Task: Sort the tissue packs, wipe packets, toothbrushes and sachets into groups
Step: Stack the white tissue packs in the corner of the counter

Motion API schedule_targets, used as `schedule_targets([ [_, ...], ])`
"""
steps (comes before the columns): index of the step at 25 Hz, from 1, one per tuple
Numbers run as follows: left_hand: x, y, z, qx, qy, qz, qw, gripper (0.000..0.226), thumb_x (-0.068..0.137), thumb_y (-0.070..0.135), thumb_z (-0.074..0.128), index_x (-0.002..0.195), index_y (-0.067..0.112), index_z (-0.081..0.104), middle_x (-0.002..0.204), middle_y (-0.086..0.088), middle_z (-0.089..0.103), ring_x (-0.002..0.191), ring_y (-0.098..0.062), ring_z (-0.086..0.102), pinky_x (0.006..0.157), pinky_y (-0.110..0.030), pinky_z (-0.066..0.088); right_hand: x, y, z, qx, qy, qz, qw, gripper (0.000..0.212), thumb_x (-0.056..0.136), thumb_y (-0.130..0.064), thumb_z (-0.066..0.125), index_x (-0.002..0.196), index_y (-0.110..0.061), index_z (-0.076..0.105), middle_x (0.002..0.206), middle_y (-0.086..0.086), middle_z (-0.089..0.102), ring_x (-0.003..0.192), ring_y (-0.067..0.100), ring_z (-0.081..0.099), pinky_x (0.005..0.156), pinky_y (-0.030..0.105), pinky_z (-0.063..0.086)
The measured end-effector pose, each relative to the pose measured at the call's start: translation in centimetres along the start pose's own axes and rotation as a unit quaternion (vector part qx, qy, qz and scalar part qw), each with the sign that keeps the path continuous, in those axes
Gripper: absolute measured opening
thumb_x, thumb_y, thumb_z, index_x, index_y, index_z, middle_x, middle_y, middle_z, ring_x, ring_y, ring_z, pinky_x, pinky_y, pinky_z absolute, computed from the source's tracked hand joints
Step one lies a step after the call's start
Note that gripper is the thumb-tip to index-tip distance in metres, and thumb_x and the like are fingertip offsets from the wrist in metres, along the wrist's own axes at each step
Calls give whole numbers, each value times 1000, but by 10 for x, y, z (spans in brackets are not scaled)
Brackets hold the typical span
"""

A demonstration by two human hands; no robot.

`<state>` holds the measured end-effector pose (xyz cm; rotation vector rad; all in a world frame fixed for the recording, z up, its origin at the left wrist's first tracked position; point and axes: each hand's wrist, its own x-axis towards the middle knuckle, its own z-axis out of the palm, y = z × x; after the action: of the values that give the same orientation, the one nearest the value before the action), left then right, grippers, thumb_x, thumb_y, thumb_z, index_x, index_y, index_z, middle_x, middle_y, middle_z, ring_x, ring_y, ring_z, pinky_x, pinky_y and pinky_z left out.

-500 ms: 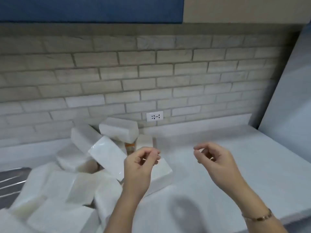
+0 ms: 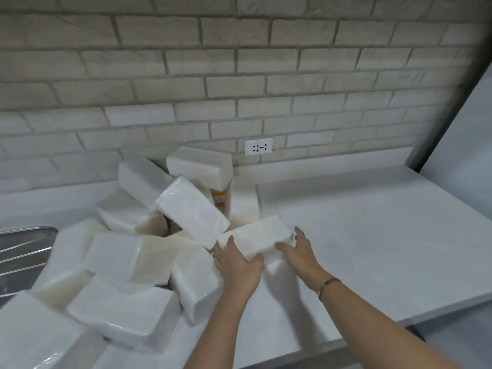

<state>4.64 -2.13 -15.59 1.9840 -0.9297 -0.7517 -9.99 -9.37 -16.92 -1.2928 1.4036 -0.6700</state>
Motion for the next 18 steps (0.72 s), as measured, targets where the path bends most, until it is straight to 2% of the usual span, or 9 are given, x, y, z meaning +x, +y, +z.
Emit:
schedule_targets([
  [3,4,1,5,-59,-10,-17,998,94,88,32,71,162,13,17,168,-19,5,156,-32,5,125,-42,10,21,11,2,49,-24,0,999,96,63,-55,73,148,-28,38,157,0,44,134,22,54,114,47,45],
  [4,6,0,7,-62,-13,-23,998,94,88,33,70,162,13,15,168,-21,6,156,-33,6,125,-42,10,15,7,2,58,-20,3,998,101,64,-55,72,154,-26,34,157,-2,42,135,22,53,115,47,44],
  [6,5,0,12,-41,-6,-32,999,94,87,35,70,162,13,18,166,-23,15,154,-35,13,124,-43,13,7,4,1,70,-9,27,997,110,68,-52,70,162,-26,22,156,-4,38,139,22,47,118,48,39],
  [9,-3,7,18,-30,46,-42,998,89,88,35,69,160,11,23,153,-21,39,144,-38,32,119,-46,28,-2,5,-19,65,20,52,996,108,68,-54,72,162,-28,25,151,-2,32,136,23,48,117,47,41],
  [11,-1,9,21,-19,28,-29,999,82,92,33,66,158,6,25,145,-18,51,136,-37,43,114,-45,35,-10,3,-35,55,65,54,995,91,78,-51,76,156,-23,39,143,2,38,124,25,57,106,40,50],
  [12,-3,10,24,-5,1,-27,1000,77,94,32,65,156,3,28,144,-15,54,134,-35,46,111,-44,38,-15,5,-42,50,85,46,994,72,85,-43,77,148,-19,50,131,4,49,110,23,64,93,35,55],
  [14,-14,4,36,44,-36,-18,998,74,94,32,67,154,6,34,148,-13,45,136,-35,43,108,-44,40,-32,16,-50,42,98,29,994,39,91,-27,75,127,-15,65,99,2,63,80,17,66,70,33,58],
  [15,-20,-3,41,70,-38,-5,997,78,91,32,71,156,11,32,151,-13,37,138,-36,39,109,-45,39,-40,25,-52,37,98,23,994,34,90,-23,76,122,-15,66,93,3,66,75,17,66,68,36,59],
  [18,-32,-17,46,94,18,21,995,100,80,40,80,160,24,22,159,-18,21,142,-42,29,114,-48,36,-52,44,-60,43,98,8,994,37,87,-25,79,122,-23,65,105,5,67,83,16,69,62,24,56],
])
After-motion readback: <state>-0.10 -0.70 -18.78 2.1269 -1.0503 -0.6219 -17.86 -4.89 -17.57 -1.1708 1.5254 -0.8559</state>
